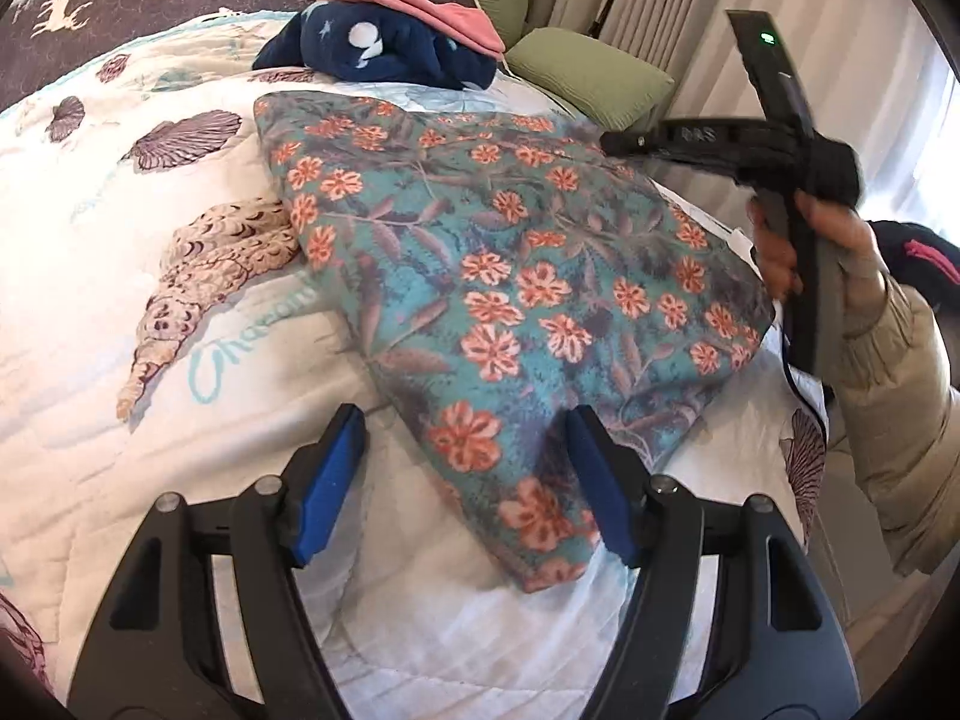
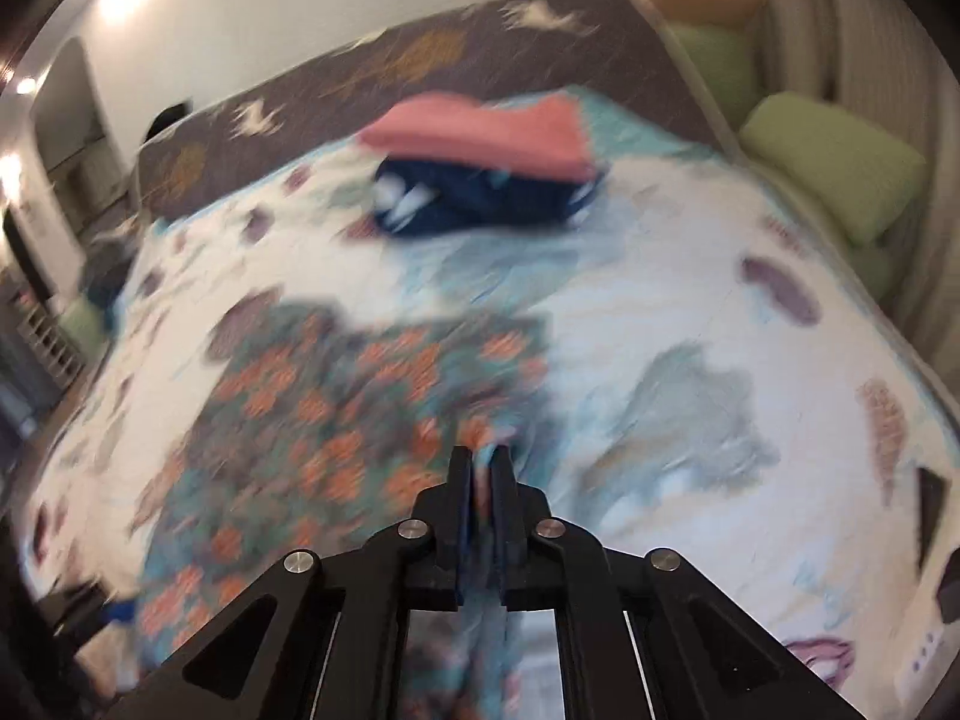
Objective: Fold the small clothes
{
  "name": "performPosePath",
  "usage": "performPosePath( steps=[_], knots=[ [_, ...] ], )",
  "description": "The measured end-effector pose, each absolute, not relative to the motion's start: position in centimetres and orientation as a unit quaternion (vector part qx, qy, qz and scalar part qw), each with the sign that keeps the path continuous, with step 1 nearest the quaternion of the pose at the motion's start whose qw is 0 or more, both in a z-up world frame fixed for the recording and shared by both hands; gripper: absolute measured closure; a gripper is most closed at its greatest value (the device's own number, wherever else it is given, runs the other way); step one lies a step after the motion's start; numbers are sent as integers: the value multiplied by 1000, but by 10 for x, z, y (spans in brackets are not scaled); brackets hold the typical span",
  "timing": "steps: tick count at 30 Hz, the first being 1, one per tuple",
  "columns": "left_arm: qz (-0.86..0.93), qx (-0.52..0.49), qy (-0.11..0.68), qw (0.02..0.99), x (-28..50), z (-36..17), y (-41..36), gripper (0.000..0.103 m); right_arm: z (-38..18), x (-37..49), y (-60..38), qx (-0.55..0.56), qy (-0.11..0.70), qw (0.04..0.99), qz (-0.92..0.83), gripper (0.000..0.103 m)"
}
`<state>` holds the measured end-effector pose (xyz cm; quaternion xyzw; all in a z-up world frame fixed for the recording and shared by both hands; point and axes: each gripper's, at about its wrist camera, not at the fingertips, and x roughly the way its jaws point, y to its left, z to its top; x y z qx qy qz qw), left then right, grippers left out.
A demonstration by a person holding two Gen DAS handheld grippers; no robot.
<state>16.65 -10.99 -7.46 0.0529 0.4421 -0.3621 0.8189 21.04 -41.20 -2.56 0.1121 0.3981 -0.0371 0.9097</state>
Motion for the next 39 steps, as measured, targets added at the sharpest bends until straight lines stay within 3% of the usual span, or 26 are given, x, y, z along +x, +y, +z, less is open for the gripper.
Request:
performPosePath(
  steps=[3, 8, 11, 12, 13, 15, 17, 18, 21, 26, 30, 33, 35, 37, 39],
  knots=[
    [-366, 52, 439, 819, 166, -75, -109, 33, -31, 217, -444, 132, 413, 896, -97, 100],
    [-372, 27, 433, 820, 169, -58, -99, 33, -20, 202, -456, 171, 422, 891, -10, 93],
    [-394, -1, 393, 831, 172, -26, -93, 33, -7, 201, -435, 140, 425, 894, 23, 62],
    [-401, -4, 384, 832, 172, -20, -95, 33, -6, 206, -426, 127, 433, 892, 30, 47],
    [-408, -2, 375, 832, 174, -14, -99, 33, -7, 212, -418, 120, 434, 892, 30, 43],
    [-403, 8, 375, 835, 182, -12, -116, 33, -14, 226, -408, 97, 443, 891, 11, 45],
    [-405, 10, 392, 826, 192, -23, -131, 33, -23, 239, -400, 84, 447, 890, -12, 97],
    [-401, 15, 411, 819, 197, -36, -138, 33, -26, 241, -398, 81, 448, 890, -18, 100],
    [-391, 43, 428, 814, 198, -67, -146, 33, -30, 246, -404, 65, 427, 900, -51, 100],
    [-390, 74, 402, 825, 186, -64, -146, 33, -44, 260, -448, 85, 445, 883, -124, 99],
    [-393, 41, 409, 823, 187, -58, -136, 33, -36, 224, -476, 220, 451, 865, -12, 98],
    [-395, 34, 410, 821, 186, -54, -133, 33, -17, 186, -450, 173, 448, 876, 37, 97],
    [-394, 40, 410, 822, 186, -56, -136, 33, -11, 167, -430, 152, 453, 876, 69, 93],
    [-385, 42, 414, 824, 186, -60, -137, 33, -11, 147, -409, 141, 458, 871, 105, 70],
    [-381, 46, 412, 827, 183, -60, -137, 33, -23, 134, -389, 84, 480, 869, 86, 65]
  ],
)
